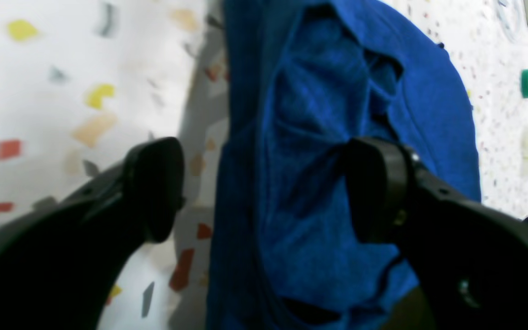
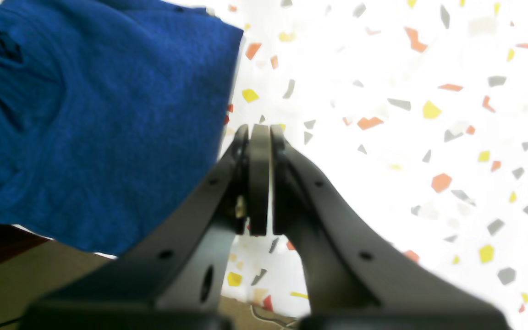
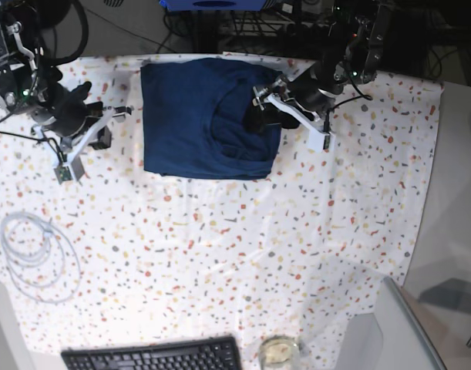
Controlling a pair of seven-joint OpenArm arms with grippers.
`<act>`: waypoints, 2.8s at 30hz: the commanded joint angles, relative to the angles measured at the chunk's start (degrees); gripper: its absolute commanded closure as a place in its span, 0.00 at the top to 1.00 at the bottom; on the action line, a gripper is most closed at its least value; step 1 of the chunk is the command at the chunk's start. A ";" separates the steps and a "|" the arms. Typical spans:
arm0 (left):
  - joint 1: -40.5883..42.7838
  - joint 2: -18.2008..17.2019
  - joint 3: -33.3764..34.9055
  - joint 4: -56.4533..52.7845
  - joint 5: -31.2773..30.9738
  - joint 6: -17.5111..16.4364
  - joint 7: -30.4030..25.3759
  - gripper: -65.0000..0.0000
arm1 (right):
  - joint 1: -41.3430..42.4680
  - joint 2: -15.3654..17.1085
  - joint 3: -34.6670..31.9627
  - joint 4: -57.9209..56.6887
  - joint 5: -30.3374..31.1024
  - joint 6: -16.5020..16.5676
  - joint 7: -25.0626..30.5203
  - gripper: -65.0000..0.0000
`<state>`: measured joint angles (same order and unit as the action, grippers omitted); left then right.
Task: Layout the t-shirt on the table in an organized manner, then fold the t-shirt properly
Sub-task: 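Release the bundle and withdraw the right gripper, then press the left gripper onto the navy bundle's side and square it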
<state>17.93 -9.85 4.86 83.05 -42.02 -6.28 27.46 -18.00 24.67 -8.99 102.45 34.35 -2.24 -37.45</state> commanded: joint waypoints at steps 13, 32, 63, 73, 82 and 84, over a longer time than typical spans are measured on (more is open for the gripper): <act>-7.16 -2.42 4.24 -1.59 -0.40 -0.35 7.13 0.00 | -1.12 0.96 15.28 -1.05 0.33 0.35 1.01 0.00; -51.91 -5.76 60.68 -20.14 15.07 -0.35 9.59 0.00 | -1.03 -1.06 16.86 -5.62 0.33 0.35 1.01 0.00; -52.18 10.24 63.05 -34.91 39.51 -11.69 -1.49 0.00 | -2.79 -1.06 16.86 -5.71 0.25 0.26 0.92 0.00; -52.88 9.63 63.05 -30.78 40.13 -11.69 5.37 0.26 | -2.79 -1.06 16.69 -5.71 0.25 0.26 0.92 0.00; -54.72 9.01 63.05 -28.14 40.13 -11.78 9.77 0.49 | -2.79 -1.06 16.60 -5.71 0.25 0.26 0.75 0.00; -55.87 9.01 63.05 -26.21 40.13 -11.78 10.91 0.49 | -2.79 -1.06 16.51 -5.71 0.25 0.26 0.75 0.00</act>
<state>-35.90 -1.67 68.31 55.75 -1.96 -18.50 38.96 -20.99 22.70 7.25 95.96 34.46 -2.07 -37.60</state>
